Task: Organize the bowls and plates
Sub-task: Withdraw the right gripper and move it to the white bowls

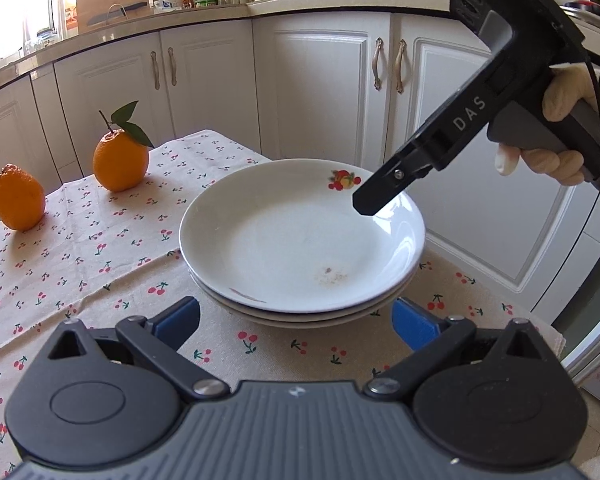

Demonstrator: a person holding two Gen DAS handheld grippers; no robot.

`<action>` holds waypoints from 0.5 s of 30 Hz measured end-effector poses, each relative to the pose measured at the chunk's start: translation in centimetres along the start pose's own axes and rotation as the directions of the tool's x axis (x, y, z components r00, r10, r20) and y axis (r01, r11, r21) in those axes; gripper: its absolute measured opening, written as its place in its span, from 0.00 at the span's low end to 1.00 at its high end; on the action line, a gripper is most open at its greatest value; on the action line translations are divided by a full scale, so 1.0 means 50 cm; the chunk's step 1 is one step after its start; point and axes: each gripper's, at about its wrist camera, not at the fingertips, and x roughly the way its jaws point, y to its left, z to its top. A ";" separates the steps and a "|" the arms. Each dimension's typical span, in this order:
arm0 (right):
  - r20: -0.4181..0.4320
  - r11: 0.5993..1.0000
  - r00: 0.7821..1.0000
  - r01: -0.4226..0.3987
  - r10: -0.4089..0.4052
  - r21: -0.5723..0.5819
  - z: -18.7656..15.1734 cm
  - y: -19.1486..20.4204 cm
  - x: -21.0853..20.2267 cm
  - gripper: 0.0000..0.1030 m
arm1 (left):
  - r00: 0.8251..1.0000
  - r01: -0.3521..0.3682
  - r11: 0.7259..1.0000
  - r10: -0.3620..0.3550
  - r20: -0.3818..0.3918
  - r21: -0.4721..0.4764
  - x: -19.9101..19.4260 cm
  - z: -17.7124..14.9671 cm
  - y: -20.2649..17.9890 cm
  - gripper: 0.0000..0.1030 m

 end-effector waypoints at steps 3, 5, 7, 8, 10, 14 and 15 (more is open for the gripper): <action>0.043 0.998 0.998 0.046 -0.044 -0.043 -0.005 0.032 -0.020 0.96 | 1.000 -0.006 1.000 0.006 0.011 0.001 -0.014 -0.002 0.004 0.99; 0.081 0.995 0.994 0.073 -0.068 -0.063 -0.009 0.055 -0.034 1.00 | 1.000 -0.006 1.000 0.006 0.020 -0.006 -0.026 -0.003 0.009 0.99; 0.124 0.993 0.989 0.090 -0.080 -0.073 -0.014 0.077 -0.047 1.00 | 1.000 -0.011 1.000 0.011 0.028 -0.013 -0.036 -0.002 0.014 0.99; 0.143 0.992 0.985 0.103 -0.092 -0.070 -0.016 0.088 -0.051 1.00 | 0.999 -0.016 1.000 0.017 0.033 -0.015 -0.043 -0.002 0.015 0.99; 0.178 0.991 0.978 0.121 -0.109 -0.061 -0.018 0.108 -0.058 1.00 | 0.999 -0.031 0.999 0.031 0.042 -0.011 -0.058 -0.002 0.018 0.99; 0.217 0.984 0.964 0.169 -0.154 -0.052 -0.024 0.152 -0.054 1.00 | 0.996 -0.058 0.998 0.059 0.060 -0.012 -0.093 -0.006 0.026 0.99; 0.220 0.981 0.960 0.189 -0.173 -0.053 -0.026 0.165 -0.049 1.00 | 0.996 -0.065 0.998 0.066 0.058 -0.014 -0.102 -0.008 0.031 0.99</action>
